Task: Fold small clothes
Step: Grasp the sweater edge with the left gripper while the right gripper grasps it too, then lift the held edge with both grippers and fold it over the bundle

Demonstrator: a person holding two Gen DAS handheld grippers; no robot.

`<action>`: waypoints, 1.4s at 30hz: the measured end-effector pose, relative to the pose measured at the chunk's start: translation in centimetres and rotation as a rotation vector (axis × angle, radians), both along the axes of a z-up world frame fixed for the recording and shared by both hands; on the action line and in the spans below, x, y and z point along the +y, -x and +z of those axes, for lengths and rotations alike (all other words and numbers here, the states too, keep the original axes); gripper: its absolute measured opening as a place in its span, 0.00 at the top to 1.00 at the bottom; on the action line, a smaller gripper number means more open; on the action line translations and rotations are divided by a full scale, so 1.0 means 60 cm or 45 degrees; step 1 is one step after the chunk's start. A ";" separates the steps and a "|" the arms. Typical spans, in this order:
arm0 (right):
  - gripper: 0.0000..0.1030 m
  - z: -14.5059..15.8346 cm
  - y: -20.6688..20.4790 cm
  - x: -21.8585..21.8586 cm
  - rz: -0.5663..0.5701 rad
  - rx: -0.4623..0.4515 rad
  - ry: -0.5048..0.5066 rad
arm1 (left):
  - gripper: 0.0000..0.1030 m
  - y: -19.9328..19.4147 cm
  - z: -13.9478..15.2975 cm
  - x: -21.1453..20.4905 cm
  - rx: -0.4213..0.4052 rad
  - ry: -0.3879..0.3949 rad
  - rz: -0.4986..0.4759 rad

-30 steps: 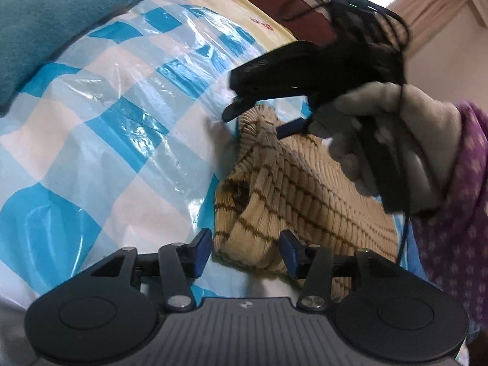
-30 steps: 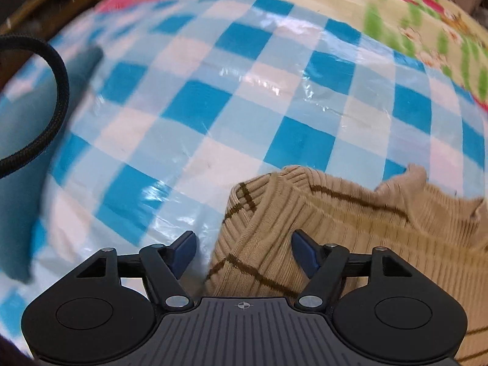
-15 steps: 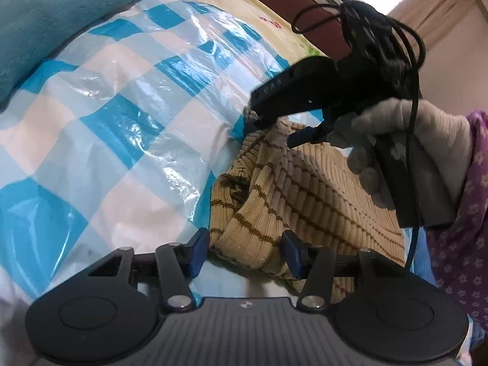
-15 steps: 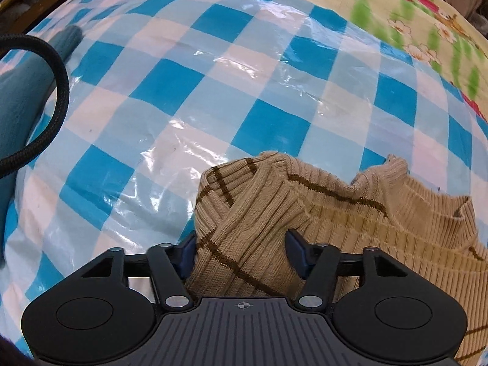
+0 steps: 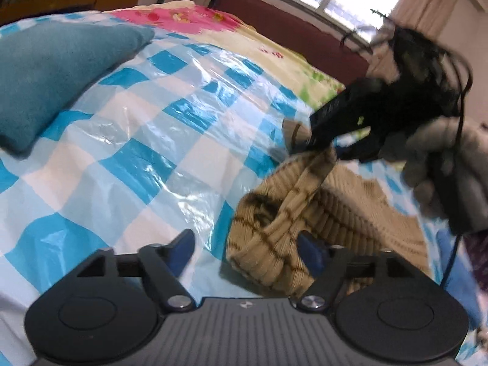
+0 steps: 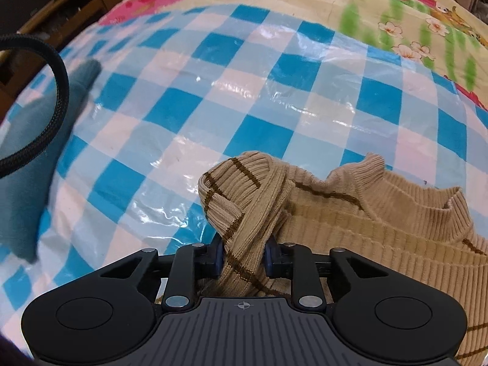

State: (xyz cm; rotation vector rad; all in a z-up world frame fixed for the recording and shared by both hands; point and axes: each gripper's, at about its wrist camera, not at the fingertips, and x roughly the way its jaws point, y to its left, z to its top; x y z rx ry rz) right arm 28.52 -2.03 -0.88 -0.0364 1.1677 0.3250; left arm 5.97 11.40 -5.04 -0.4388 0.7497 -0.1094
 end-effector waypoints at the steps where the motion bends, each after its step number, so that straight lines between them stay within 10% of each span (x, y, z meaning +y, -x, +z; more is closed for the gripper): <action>1: 0.78 0.004 0.001 -0.006 -0.006 -0.001 -0.015 | 0.23 -0.004 -0.002 -0.007 0.002 -0.022 -0.021; 8: 0.78 0.016 0.012 -0.042 -0.024 0.000 -0.108 | 0.21 -0.028 -0.005 -0.039 0.020 -0.127 -0.067; 14: 0.78 0.027 0.020 -0.082 -0.045 -0.002 -0.207 | 0.78 -0.053 -0.015 -0.050 0.108 0.006 -0.113; 25: 0.86 0.090 0.044 -0.283 -0.230 -0.123 -0.433 | 0.80 -0.045 0.100 -0.216 -0.139 0.010 -0.471; 42: 0.86 -0.055 0.091 -0.519 -0.565 -0.028 -0.603 | 0.80 -0.050 0.024 -0.424 -0.051 -0.191 -0.803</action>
